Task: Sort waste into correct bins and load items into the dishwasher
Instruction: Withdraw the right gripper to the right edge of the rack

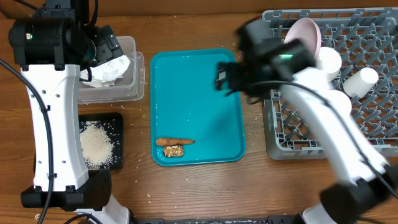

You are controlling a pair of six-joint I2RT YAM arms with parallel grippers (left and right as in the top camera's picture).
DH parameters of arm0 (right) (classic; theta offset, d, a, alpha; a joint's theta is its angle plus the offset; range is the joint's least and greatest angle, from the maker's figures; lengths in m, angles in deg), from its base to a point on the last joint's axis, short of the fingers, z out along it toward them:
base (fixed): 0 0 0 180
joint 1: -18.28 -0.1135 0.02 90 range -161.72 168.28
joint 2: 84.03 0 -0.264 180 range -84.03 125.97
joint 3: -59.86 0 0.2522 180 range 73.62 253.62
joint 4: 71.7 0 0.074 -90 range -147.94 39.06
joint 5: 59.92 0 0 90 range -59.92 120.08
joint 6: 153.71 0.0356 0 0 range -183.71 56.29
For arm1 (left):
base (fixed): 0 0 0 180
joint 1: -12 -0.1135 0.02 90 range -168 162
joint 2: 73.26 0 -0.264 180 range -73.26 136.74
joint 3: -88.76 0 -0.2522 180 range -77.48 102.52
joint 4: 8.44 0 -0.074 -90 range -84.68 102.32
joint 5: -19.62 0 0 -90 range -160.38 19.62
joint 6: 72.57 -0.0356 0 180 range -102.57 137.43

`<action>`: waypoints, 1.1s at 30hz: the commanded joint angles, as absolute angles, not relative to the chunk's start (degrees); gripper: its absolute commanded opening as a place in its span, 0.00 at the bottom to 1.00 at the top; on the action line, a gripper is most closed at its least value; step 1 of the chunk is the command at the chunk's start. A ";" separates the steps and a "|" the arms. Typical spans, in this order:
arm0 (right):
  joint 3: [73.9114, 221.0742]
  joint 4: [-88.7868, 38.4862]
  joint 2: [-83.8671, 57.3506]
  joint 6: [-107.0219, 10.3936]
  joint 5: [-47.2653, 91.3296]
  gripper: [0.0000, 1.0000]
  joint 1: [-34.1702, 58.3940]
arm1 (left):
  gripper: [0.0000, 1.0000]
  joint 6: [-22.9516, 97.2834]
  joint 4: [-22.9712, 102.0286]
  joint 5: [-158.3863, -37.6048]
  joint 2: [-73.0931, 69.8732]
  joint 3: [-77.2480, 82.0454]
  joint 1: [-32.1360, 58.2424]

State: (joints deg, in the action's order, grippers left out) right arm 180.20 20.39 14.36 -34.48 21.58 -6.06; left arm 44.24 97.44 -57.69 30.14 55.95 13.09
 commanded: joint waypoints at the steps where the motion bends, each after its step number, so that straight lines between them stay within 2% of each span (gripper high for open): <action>1: 182.56 22.71 6.82 -33.65 28.64 1.00 2.11 | 1.00 44.26 97.44 -56.88 30.57 55.73 13.20; 9: 182.32 27.23 5.46 -33.65 32.58 1.00 21.61 | 1.00 44.26 97.44 -56.90 30.57 55.73 13.20; 14: 182.32 27.47 5.57 -33.69 33.15 1.00 28.17 | 1.00 44.26 97.44 -56.88 30.57 55.73 13.20; 19: 182.32 27.49 5.57 -33.67 33.02 1.00 30.90 | 1.00 44.26 97.44 -56.88 30.57 55.73 13.20; 33: 182.32 27.49 5.57 -33.67 33.02 1.00 30.90 | 1.00 44.26 97.44 -56.88 30.57 55.73 13.20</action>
